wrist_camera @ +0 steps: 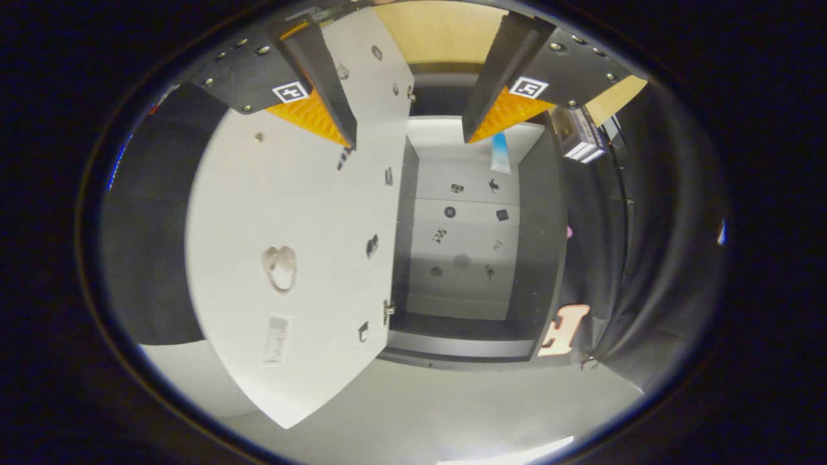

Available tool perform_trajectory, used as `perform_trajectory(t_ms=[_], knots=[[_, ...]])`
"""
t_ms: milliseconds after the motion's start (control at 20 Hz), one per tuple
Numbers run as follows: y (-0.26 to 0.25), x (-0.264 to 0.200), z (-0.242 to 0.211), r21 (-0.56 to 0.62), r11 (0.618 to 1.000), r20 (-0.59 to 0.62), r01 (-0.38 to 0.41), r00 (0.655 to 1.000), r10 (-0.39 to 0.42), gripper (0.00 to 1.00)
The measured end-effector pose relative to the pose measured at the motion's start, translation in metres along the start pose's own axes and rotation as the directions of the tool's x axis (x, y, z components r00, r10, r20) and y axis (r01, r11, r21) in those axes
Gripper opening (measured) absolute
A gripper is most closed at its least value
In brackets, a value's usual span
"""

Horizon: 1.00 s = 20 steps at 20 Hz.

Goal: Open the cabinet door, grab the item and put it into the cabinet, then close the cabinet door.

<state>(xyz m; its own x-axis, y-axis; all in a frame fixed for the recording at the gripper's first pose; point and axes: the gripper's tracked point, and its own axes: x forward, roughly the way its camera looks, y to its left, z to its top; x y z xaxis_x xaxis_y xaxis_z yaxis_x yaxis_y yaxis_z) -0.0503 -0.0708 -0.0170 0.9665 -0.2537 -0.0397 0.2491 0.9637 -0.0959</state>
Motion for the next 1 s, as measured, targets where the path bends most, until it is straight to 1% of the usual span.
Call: perform_trajectory(t_ms=[100, 250, 500, 800, 1000], knots=[[-0.022, -0.017, 0.003, 0.024, 0.999, 0.007, 0.038, 0.999, -0.038, 0.97], [-0.061, -0.04, 0.002, 0.024, 0.995, 0.006, 0.098, 0.995, -0.098, 0.97], [-0.136, -0.06, 0.006, 0.019, 0.973, -0.003, 0.231, 0.973, -0.231, 0.97], [-0.198, -0.052, 0.005, 0.014, 0.932, 0.002, 0.362, 0.932, -0.362, 0.97], [-0.225, -0.035, 0.006, 0.029, 0.905, -0.005, 0.425, 0.905, -0.425, 0.97]])
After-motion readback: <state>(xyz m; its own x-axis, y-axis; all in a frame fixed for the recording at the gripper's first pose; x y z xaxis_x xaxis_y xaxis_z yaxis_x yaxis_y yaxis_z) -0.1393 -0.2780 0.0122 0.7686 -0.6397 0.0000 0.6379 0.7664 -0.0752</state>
